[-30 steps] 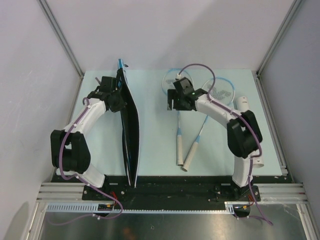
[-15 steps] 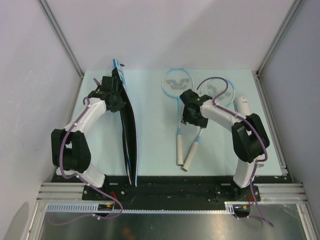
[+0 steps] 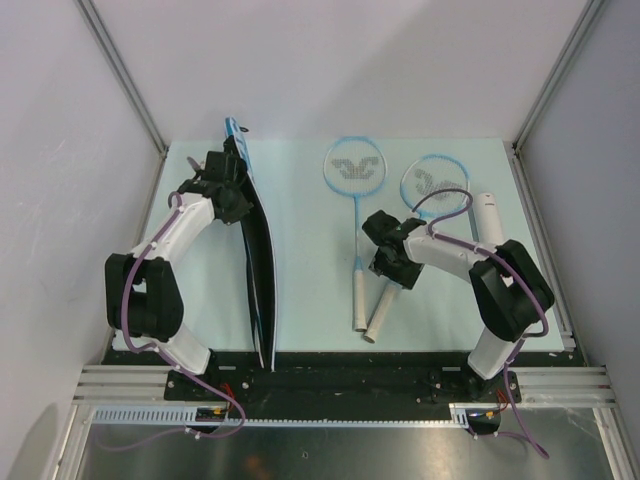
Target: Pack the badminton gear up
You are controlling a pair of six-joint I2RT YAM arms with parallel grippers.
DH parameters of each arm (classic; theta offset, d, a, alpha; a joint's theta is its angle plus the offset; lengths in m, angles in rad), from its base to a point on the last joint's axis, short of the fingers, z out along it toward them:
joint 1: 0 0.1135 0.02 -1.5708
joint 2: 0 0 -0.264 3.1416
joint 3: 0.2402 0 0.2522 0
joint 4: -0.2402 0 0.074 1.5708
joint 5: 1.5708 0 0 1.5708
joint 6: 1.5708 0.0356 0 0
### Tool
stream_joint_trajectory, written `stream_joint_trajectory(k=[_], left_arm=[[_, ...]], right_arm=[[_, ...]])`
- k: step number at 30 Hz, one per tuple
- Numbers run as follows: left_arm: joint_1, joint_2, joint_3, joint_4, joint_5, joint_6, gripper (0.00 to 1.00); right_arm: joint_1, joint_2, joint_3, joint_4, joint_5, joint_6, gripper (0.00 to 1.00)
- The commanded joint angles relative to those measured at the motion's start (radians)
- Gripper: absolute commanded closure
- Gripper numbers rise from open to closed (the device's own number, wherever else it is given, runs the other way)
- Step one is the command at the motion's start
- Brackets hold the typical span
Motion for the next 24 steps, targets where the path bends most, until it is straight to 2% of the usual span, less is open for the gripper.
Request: stream_joint_trajectory(k=[1, 8, 12, 14, 16, 18, 19, 20, 21, 24], left_arm=[[0.000, -0.010, 0.039, -0.022, -0.043, -0.045, 1.00], [0.002, -0.040, 0.029, -0.078, -0.138, -0.125, 1.00], [0.009, -0.023, 0.068, -0.111, -0.167, -0.130, 1.00], [0.018, -0.004, 0.094, -0.127, -0.159, -0.125, 1.00], [0.020, 0.004, 0.111, -0.139, -0.161, -0.124, 1.00], [0.020, 0.001, 0.118, -0.144, -0.172, -0.122, 1.00], [0.020, -0.002, 0.119, -0.144, -0.179, -0.119, 1.00], [0.020, -0.003, 0.121, -0.144, -0.191, -0.116, 1.00], [0.020, -0.008, 0.121, -0.145, -0.196, -0.114, 1.00], [0.020, -0.011, 0.118, -0.147, -0.202, -0.111, 1.00]], right_arm=[[-0.004, -0.008, -0.017, 0.064, 0.070, 0.080, 0.29], [-0.006, 0.012, -0.062, 0.119, 0.101, 0.085, 0.40], [-0.004, 0.000, -0.116, 0.162, 0.107, 0.098, 0.52], [-0.009, -0.001, -0.124, 0.173, 0.123, 0.095, 0.55], [-0.015, -0.001, -0.125, 0.187, 0.126, 0.072, 0.53], [-0.026, -0.015, -0.125, 0.205, 0.127, 0.019, 0.47], [-0.035, -0.020, -0.125, 0.216, 0.117, -0.003, 0.42], [-0.044, -0.026, -0.125, 0.225, 0.110, -0.056, 0.33], [-0.072, -0.031, -0.125, 0.253, 0.101, -0.084, 0.30], [-0.115, -0.028, -0.122, 0.291, 0.074, -0.155, 0.26]])
